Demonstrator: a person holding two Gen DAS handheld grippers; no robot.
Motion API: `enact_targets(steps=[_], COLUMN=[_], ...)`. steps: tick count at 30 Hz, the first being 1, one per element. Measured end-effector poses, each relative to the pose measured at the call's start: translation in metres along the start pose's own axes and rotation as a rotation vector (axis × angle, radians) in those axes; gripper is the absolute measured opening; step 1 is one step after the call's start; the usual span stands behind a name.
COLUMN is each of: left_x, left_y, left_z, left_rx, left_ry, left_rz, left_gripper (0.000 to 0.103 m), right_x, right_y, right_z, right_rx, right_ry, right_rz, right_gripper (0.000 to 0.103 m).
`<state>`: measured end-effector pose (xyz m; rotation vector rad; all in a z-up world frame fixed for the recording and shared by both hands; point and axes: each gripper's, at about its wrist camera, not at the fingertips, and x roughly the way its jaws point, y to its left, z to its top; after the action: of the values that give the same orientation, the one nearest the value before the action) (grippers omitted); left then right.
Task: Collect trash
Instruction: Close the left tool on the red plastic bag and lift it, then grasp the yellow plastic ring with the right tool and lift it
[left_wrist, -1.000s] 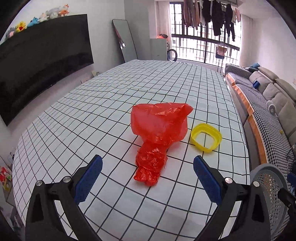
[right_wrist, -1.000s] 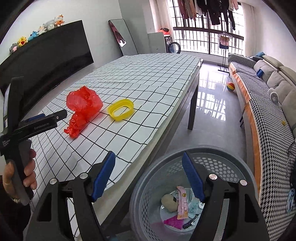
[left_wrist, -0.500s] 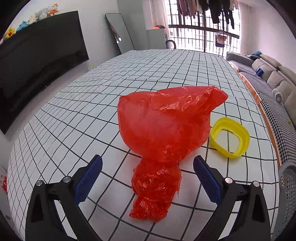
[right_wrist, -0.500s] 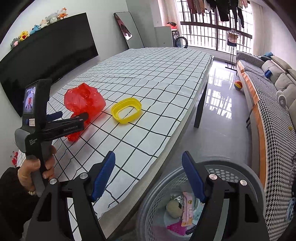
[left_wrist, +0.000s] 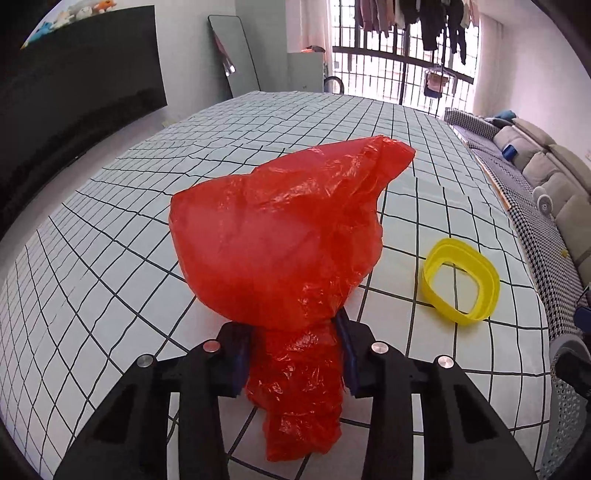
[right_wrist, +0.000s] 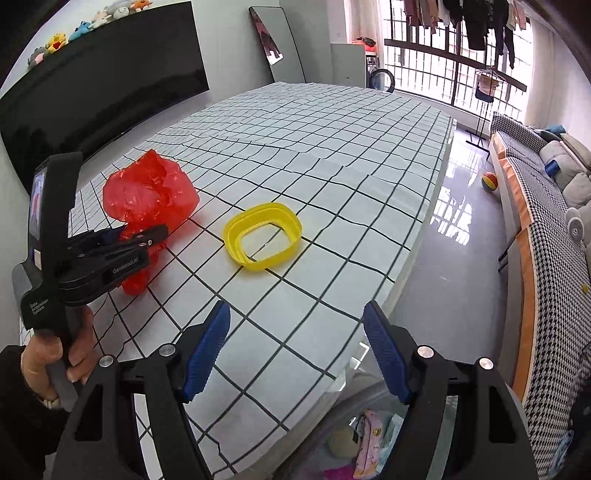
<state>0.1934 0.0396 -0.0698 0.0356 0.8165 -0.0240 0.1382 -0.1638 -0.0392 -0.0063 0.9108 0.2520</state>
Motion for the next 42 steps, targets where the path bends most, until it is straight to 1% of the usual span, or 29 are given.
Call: enact_targets(steps=[6, 9, 12, 13, 14, 18, 26, 29, 32, 33, 34, 38, 42], left_x=[-0.017, -0.023, -0.024, -0.024, -0.022, -0.022, -0.021, -0.021, -0.021, -0.021, -0.021, -0.019, -0.021], left_y=[0.004, 0.005, 0.009, 0.011, 0.012, 0.017, 0.019, 0.022, 0.023, 0.022, 0.023, 0.021, 0.017], left_z=[0.001, 0.005, 0.006, 0.006, 0.008, 0.009, 0.010, 0.011, 0.011, 0.011, 0.011, 0.011, 0.011], left_rx=[0.003, -0.005, -0.022, -0.029, -0.035, -0.056, -0.075, -0.078, -0.080, -0.079, -0.078, -0.072, -0.066], left_ry=[-0.076, -0.095, -0.095, -0.093, -0.091, -0.085, -0.081, -0.079, -0.078, -0.079, -0.080, -0.074, -0.086], left_rz=[0.069, 0.092, 0.095, 0.097, 0.097, 0.093, 0.088, 0.086, 0.087, 0.089, 0.093, 0.098, 0.094], left_gripper=[0.034, 0.034, 0.034, 0.034, 0.034, 0.034, 0.034, 0.034, 0.034, 0.034, 0.034, 0.034, 0.034], right_x=[0.031, 0.047, 0.061, 0.065, 0.069, 0.083, 0.108, 0.116, 0.116, 0.116, 0.115, 0.102, 0.074], right_y=[0.010, 0.014, 0.019, 0.020, 0.022, 0.030, 0.039, 0.042, 0.043, 0.042, 0.042, 0.037, 0.034], right_z=[0.025, 0.036, 0.044, 0.046, 0.048, 0.057, 0.065, 0.065, 0.065, 0.065, 0.064, 0.062, 0.053], right_rx=[-0.067, -0.098, -0.134, -0.148, -0.163, -0.210, -0.237, -0.247, -0.236, -0.230, -0.226, -0.196, -0.160], right_ry=[0.021, 0.042, 0.063, 0.069, 0.071, 0.084, 0.133, 0.153, 0.142, 0.139, 0.133, 0.109, 0.069], right_rz=[0.001, 0.018, 0.031, 0.038, 0.044, 0.040, 0.053, 0.042, 0.038, 0.040, 0.042, 0.043, 0.017], right_gripper=[0.071, 0.071, 0.072, 0.076, 0.077, 0.080, 0.081, 0.080, 0.080, 0.077, 0.071, 0.070, 0.070])
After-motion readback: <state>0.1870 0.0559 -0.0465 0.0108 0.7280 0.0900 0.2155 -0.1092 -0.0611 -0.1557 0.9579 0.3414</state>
